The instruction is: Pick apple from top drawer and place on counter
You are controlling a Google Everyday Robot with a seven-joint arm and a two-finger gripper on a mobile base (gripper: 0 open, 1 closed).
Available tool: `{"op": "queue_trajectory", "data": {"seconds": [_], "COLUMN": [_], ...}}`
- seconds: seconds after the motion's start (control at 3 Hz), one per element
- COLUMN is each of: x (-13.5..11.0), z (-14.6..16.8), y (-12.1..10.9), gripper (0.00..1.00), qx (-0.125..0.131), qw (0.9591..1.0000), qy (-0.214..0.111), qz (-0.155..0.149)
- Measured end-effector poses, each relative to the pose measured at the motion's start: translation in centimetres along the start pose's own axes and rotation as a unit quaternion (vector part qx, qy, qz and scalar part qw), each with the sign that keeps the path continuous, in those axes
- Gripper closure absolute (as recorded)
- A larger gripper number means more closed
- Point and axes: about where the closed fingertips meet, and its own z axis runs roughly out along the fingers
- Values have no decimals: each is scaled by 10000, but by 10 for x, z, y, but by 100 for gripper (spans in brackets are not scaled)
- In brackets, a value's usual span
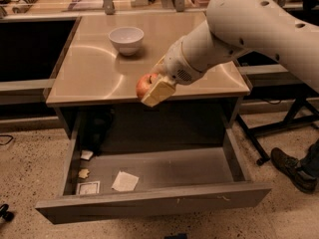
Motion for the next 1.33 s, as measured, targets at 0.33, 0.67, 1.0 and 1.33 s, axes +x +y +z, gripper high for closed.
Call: {"op": "queue_trajectory", "data": {"seconds": [0.33,0.67,1.0,1.33], "x": [6,14,25,42], "z": [-9,-20,-28,-20], "y": [-19,-56,-92,-121], "gripper": [100,100,100,100], "qx": [174,428,658,759], "qw": [9998,9987,9969,9945], "qy": [40,101,52,-39], "qz": [116,247,435,722]}}
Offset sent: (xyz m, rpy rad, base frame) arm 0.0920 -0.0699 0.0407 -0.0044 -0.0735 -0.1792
